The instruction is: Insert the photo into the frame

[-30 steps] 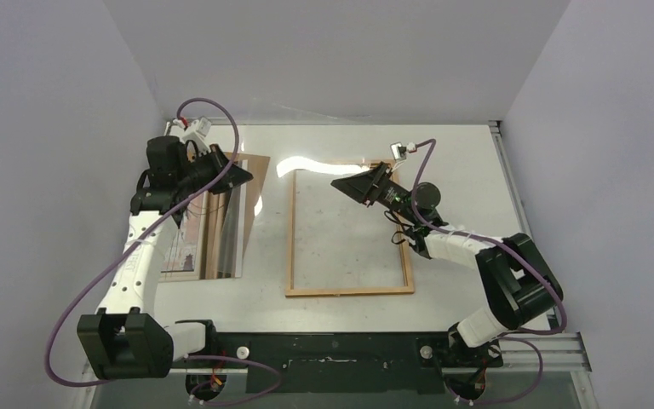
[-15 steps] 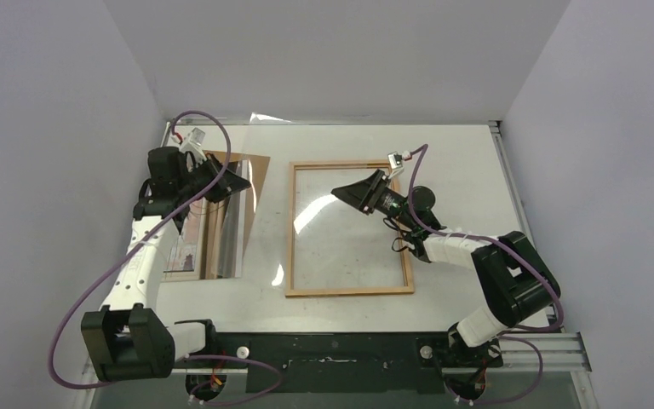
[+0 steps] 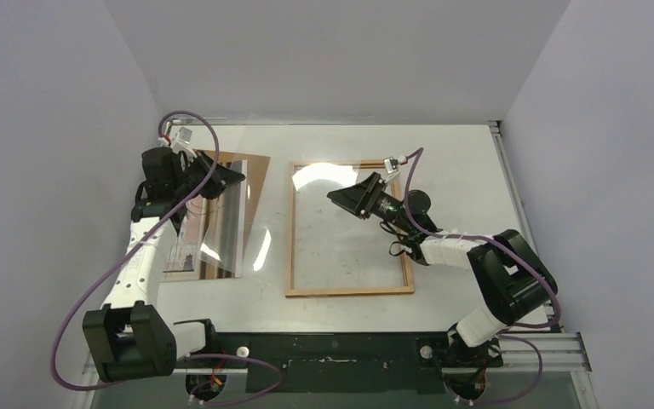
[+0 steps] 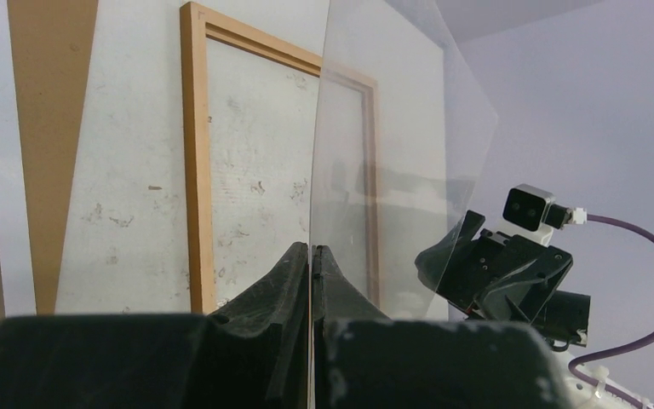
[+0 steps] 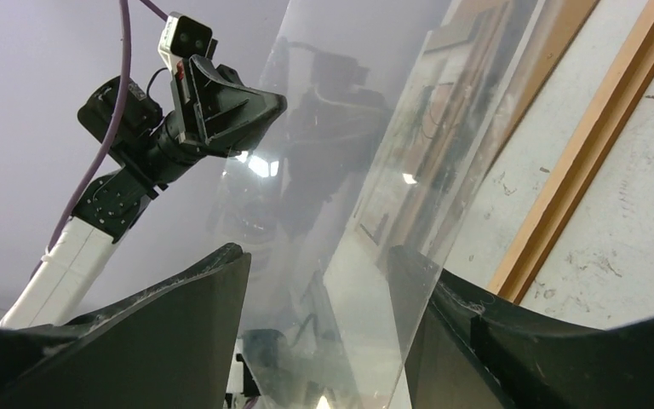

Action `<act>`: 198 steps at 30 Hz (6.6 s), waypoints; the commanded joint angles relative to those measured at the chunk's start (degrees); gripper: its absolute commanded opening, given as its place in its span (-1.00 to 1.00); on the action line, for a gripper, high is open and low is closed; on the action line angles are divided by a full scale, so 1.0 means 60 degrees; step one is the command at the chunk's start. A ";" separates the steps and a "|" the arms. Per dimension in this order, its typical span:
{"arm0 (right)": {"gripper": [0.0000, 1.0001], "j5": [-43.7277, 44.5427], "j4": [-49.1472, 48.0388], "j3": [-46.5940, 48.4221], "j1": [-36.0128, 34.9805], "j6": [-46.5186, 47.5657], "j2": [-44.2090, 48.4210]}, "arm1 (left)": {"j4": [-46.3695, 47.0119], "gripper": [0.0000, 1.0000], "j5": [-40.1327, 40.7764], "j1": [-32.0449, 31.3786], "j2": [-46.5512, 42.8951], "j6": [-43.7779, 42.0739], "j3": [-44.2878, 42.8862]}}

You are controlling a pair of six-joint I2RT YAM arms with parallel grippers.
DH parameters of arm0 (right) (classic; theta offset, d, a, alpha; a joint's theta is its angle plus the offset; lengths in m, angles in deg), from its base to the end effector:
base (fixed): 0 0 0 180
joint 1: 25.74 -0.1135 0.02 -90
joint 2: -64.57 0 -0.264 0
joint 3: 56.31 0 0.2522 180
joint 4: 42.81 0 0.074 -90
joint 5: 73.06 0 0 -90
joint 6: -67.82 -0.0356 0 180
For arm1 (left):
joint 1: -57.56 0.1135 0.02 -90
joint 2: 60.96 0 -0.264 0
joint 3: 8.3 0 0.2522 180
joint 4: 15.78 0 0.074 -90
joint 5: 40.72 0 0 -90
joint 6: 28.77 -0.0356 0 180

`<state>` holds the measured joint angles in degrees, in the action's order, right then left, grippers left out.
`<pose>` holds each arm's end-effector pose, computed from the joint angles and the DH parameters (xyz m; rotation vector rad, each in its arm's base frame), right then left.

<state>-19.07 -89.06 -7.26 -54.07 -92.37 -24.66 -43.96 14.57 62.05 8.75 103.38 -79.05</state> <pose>0.2641 0.1662 0.2256 0.0331 1.7903 1.7760 0.2733 0.0011 0.3186 -0.4566 2.0584 -1.0211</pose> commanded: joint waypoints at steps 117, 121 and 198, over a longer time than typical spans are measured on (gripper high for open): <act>-0.89 0.0359 0.8157 0.0483 0.3042 0.5361 0.0437 | -0.1224 -0.11 0.3888 -0.4066 0.5185 -0.6183 -0.1856; -0.89 0.0311 0.8211 0.0505 0.3150 0.5453 0.0454 | -0.1187 -0.11 0.3912 -0.4089 0.5168 -0.6191 -0.1825; -0.89 0.0467 0.7075 -0.0137 0.2882 0.4450 0.1271 | 0.0167 -0.51 0.2442 -0.3136 0.4897 -0.4887 -0.0741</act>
<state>-18.98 -43.95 -6.91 -38.18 -69.44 -14.94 -43.92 28.42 43.78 39.96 75.20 -81.81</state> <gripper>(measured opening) 0.061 0.243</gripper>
